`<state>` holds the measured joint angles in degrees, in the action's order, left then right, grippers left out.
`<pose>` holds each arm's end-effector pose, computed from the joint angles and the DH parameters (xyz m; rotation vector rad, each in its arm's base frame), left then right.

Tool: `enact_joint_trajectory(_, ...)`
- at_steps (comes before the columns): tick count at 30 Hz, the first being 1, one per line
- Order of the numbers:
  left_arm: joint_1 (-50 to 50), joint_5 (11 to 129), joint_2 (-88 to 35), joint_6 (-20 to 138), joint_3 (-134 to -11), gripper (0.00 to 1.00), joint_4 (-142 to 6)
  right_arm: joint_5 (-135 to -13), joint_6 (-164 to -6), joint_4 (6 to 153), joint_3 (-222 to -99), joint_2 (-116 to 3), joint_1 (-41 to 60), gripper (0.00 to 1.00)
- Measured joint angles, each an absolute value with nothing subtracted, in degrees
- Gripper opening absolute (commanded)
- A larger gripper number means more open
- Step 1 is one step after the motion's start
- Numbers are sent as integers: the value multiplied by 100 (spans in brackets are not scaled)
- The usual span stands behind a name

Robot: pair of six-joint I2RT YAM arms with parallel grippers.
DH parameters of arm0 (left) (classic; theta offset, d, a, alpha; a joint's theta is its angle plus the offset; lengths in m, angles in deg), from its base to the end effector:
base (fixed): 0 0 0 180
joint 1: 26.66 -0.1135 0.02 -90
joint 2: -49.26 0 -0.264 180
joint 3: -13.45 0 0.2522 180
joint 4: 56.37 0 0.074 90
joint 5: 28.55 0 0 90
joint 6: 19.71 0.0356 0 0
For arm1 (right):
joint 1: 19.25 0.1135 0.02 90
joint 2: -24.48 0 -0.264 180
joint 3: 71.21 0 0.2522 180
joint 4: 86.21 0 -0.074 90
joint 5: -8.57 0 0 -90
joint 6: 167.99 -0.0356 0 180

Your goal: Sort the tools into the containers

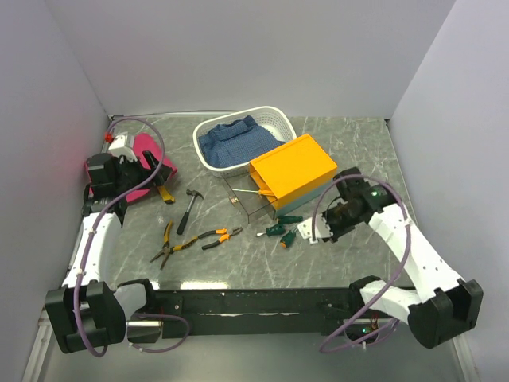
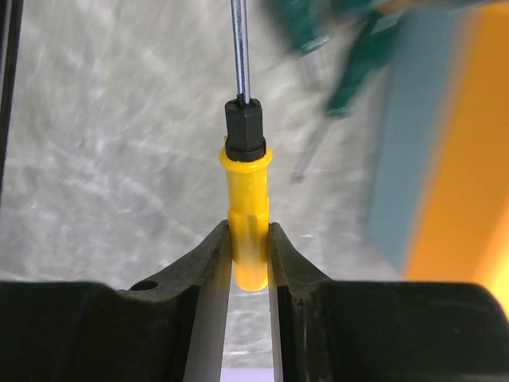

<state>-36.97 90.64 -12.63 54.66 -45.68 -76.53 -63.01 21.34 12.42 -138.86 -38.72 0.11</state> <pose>0.2435 0.0266 0.2933 -0.1085 1.9558 -0.5614 0.1631 0.0692 0.2637 -2.3993 1.3624 0.1395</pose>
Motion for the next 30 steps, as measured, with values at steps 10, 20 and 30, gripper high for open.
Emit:
enact_joint_trajectory(10, -3697, 9051, -1263, 5450, -4566, 83, -7511, -3915, -1339, 1840, -16806, -5407, 232, 0)
enact_joint_trajectory(20, -3697, 8990, -1225, 5459, -4566, 84, -7526, -3510, -4403, 3296, -17515, -6819, 1261, 0)
enact_joint_trajectory(30, -3697, 8959, -1013, 5485, -4542, 84, -7548, -4509, -4856, 2898, -18109, -7820, 1425, 10)
